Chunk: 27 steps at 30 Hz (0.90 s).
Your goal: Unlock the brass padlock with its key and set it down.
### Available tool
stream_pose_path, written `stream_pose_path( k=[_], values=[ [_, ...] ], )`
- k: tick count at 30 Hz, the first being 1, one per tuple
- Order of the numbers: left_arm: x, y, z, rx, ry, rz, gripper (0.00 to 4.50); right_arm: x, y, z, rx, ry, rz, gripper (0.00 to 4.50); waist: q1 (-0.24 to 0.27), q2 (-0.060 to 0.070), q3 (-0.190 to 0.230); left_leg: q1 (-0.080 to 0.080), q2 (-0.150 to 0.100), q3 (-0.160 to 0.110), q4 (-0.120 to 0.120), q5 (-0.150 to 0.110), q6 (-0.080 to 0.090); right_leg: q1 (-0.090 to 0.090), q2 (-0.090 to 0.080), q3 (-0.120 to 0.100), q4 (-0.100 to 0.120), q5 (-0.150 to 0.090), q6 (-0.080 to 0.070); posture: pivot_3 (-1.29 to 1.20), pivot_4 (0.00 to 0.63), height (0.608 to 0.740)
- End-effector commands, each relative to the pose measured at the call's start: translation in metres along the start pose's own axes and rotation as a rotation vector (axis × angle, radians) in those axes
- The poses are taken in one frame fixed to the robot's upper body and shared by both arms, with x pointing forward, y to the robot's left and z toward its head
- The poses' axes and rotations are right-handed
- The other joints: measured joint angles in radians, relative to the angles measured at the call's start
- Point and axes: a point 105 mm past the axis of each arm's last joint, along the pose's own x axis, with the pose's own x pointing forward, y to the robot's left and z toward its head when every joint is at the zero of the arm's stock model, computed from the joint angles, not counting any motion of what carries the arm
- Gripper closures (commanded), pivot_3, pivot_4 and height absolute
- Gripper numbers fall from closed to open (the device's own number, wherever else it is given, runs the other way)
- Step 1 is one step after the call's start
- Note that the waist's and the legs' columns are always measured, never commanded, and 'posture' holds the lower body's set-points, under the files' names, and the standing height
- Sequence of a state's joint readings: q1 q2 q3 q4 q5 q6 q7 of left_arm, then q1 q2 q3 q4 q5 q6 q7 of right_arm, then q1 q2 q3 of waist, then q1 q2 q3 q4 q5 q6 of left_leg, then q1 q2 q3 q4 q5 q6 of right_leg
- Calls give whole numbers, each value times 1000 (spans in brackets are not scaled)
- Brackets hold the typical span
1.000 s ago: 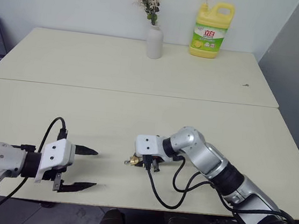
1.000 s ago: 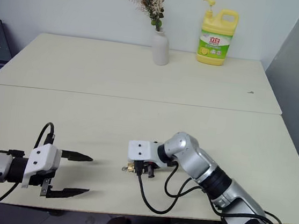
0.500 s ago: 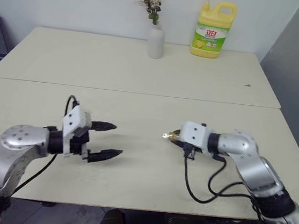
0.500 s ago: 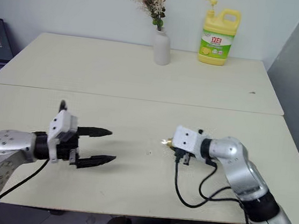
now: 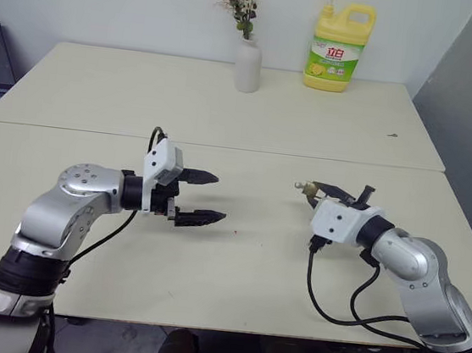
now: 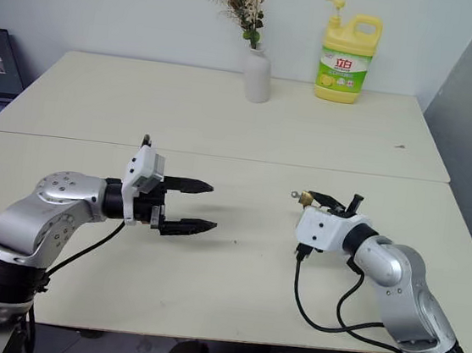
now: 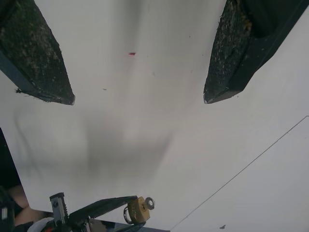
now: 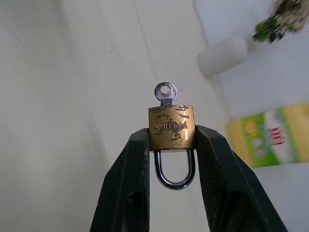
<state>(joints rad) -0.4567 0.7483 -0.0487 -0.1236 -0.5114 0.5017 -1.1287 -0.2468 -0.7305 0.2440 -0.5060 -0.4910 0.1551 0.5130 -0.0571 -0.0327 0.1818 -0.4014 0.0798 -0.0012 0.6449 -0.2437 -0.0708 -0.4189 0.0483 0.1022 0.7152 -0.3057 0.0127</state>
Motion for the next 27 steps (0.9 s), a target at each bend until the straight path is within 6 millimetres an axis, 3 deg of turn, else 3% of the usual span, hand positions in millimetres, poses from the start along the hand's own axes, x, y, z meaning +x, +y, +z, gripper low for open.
stream_pose_path(
  k=[1, 8, 15, 27],
  values=[
    [7, 0, 14, 32, -24, -32, 0, -4, -17, 17, -178, -88, -117, 3561, 0, 0, 0, 0, 0, 0, 0, 0, 0, 0, 0, 0, 0, 0, 0, 0, 150, 740],
    [24, -1, 36, 29, -71, -81, 0, -4, -14, 14, -208, -126, -96, 3561, 3, 0, 0, 0, 0, -1, 0, 0, 0, 1, 0, 0, 0, 0, 0, 0, 150, 740],
    [33, -1, 62, -26, -139, -158, 0, -6, -23, 29, -266, -254, -163, 3561, 3, 0, 0, 1, 0, -1, 1, 0, 0, 3, 0, -1, 0, 0, 0, 0, 150, 740],
    [48, -4, 68, -17, -145, -228, 0, -2, -19, 37, -253, -320, -166, 3561, 4, 0, 0, 2, 0, -3, 1, 0, 0, 5, 0, -2, 0, 2, -3, 0, 150, 740]
  ],
)
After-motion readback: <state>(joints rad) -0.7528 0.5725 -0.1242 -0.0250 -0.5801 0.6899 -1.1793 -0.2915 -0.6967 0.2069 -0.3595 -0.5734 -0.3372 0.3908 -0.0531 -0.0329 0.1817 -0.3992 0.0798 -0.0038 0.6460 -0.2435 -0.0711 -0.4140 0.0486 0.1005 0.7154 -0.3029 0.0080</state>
